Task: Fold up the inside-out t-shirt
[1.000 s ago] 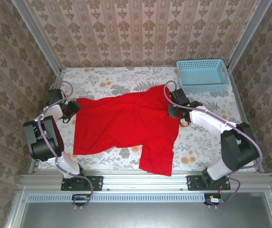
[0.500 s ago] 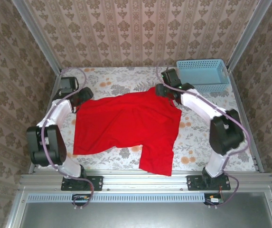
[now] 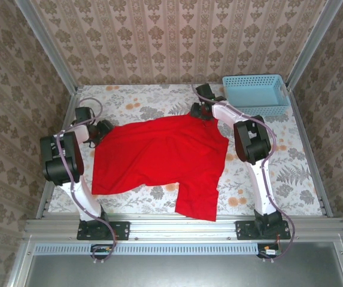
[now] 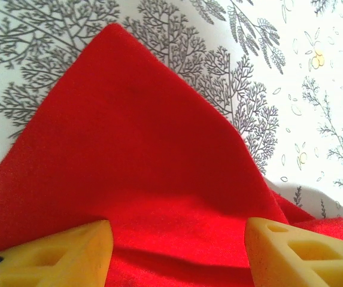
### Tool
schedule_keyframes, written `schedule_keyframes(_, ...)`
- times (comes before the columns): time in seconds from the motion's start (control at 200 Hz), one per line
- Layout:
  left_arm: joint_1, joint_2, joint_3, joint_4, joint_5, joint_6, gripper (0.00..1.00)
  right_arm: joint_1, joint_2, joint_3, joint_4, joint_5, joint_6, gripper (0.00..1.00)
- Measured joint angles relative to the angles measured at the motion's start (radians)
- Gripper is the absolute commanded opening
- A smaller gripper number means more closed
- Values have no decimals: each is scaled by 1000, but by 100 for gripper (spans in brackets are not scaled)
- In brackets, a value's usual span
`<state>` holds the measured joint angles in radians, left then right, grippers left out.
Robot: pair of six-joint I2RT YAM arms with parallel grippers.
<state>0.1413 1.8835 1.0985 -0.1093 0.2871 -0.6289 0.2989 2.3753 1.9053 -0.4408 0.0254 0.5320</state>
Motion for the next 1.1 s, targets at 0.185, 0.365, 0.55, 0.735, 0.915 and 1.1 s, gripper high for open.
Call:
schedule_keyframes(0.185, 11, -19, -53, 82, 13, -47, 64, -45, -5, -15, 0, 6, 95, 47)
schedule_keyframes(0.365, 17, -22, -65, 111, 24, -75, 65, -52, -13, -27, 8, 0, 127, 48)
schedule_keyframes(0.55, 10, 18, -6, 98, 23, -83, 65, -63, 28, 56, -32, -11, 126, 48)
schedule_keyframes(0.735, -4, 82, 78, 100, 24, -93, 66, -100, 130, 237, -85, -48, 118, 48)
schedule_keyframes(0.915, -17, 163, 200, 85, 24, -94, 69, -121, 254, 470, -169, -68, 88, 48)
schedule_keyframes(1.1, -11, 183, 317, -42, 5, -65, 81, -140, 275, 566, -234, -87, 39, 50)
